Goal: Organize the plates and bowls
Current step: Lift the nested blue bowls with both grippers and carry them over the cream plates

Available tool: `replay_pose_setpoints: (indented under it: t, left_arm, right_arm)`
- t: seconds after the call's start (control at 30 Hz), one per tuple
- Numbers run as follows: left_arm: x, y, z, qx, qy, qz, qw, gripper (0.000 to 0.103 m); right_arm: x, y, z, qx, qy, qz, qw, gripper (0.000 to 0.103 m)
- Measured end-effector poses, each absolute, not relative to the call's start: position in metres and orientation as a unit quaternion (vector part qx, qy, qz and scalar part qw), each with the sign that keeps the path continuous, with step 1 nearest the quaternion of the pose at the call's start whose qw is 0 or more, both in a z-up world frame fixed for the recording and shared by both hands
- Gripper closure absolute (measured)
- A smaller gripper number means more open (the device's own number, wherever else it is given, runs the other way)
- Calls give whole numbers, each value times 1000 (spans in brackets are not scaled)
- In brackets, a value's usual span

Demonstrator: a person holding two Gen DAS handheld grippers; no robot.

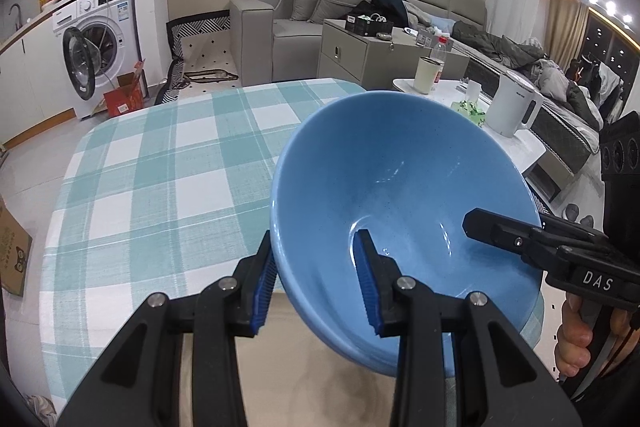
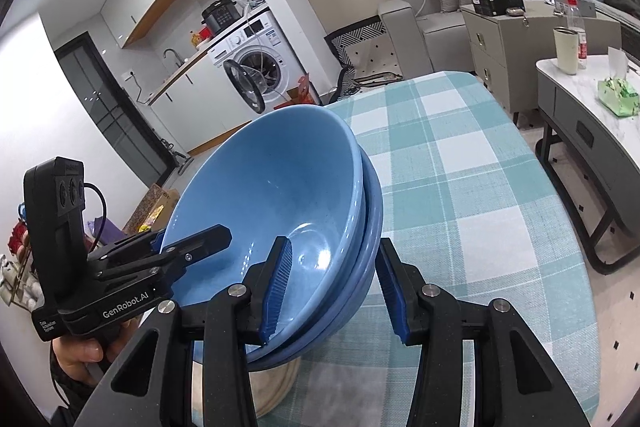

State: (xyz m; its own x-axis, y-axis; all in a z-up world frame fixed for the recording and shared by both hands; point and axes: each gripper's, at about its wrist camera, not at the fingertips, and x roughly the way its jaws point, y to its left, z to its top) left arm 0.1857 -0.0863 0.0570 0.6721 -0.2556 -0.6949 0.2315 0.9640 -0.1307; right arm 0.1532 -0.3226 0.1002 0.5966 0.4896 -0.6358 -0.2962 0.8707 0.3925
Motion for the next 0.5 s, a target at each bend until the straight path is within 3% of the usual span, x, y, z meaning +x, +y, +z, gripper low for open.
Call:
replay_pose_setpoints:
  t: [0.5]
  left_arm:
    - [142, -18, 61, -42, 369, -71, 926, 67]
  right_arm:
    - [136, -248, 104, 88, 398, 286, 867, 58]
